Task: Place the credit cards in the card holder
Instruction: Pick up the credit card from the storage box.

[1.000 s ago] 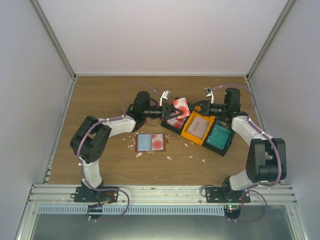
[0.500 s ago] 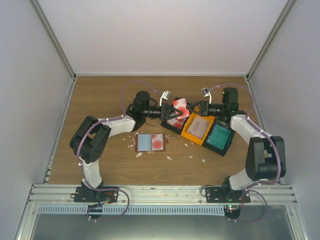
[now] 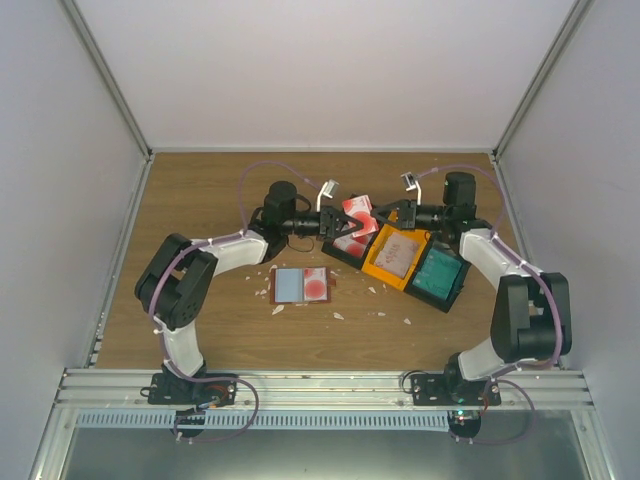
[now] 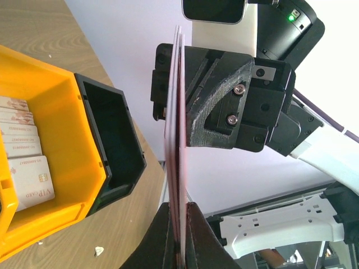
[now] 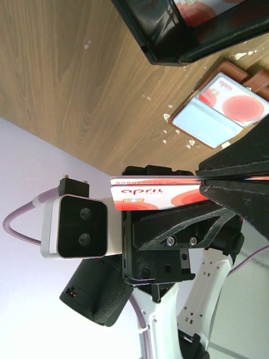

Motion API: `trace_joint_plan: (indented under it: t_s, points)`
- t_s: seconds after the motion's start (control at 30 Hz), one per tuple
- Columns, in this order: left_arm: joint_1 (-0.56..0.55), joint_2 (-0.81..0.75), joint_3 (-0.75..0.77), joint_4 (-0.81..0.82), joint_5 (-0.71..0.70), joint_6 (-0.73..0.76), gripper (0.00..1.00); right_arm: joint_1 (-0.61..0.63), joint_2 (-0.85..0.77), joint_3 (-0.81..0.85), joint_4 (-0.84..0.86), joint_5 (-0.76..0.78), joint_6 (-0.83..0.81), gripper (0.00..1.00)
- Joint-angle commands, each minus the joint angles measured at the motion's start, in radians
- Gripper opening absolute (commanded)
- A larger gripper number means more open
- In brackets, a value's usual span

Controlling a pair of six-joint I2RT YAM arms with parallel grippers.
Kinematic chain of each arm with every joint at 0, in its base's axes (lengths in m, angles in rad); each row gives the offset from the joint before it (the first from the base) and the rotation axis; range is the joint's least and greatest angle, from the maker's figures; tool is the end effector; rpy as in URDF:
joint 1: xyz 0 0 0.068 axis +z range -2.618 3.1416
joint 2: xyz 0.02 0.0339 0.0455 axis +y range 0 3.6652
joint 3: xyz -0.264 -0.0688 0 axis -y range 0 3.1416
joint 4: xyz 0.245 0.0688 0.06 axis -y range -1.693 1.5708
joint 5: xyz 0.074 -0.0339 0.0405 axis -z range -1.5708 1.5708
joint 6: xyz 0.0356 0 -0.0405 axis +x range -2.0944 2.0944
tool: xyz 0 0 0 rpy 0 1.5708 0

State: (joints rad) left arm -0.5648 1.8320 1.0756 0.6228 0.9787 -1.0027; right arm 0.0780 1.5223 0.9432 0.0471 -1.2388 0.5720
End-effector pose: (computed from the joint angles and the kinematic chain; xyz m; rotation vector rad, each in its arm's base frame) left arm 0.3226 -0.2394 0.2315 0.4503 2.0429 -1.8861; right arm 0.3153 0.0584 0.2499 -0.2945 2.0882 1.6760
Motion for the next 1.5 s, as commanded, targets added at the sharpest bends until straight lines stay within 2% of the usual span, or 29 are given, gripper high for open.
trace_joint_plan:
  t_s: [0.0, 0.1, 0.3, 0.57, 0.8, 1.1, 1.47]
  points:
    - [-0.002, -0.079, -0.012, 0.046, -0.009, 0.034, 0.06, 0.01, -0.046, -0.011, 0.077, 0.036, 0.073, 0.0]
    - [0.003, -0.084, -0.022, 0.031, -0.021, 0.04, 0.12, 0.001, -0.067, -0.009, 0.086, 0.046, 0.098, 0.01]
    - [0.012, -0.065, -0.021, 0.022, -0.031, 0.027, 0.16, -0.01, -0.078, -0.005, 0.093, 0.057, 0.143, 0.01]
    - [0.031, -0.043, -0.042, 0.011, -0.048, 0.018, 0.03, -0.046, -0.039, 0.002, 0.068, 0.112, 0.183, 0.01]
    - [0.044, -0.045, -0.087, -0.037, -0.053, 0.058, 0.03, -0.107, 0.005, 0.015, 0.101, 0.146, 0.212, 0.0]
    - [0.069, -0.082, -0.134, -0.057, -0.046, 0.082, 0.04, -0.121, 0.05, 0.031, 0.099, 0.165, 0.207, 0.01]
    - [0.092, -0.137, -0.175, -0.077, -0.074, 0.1, 0.03, -0.14, 0.064, 0.011, 0.18, 0.211, 0.292, 0.0]
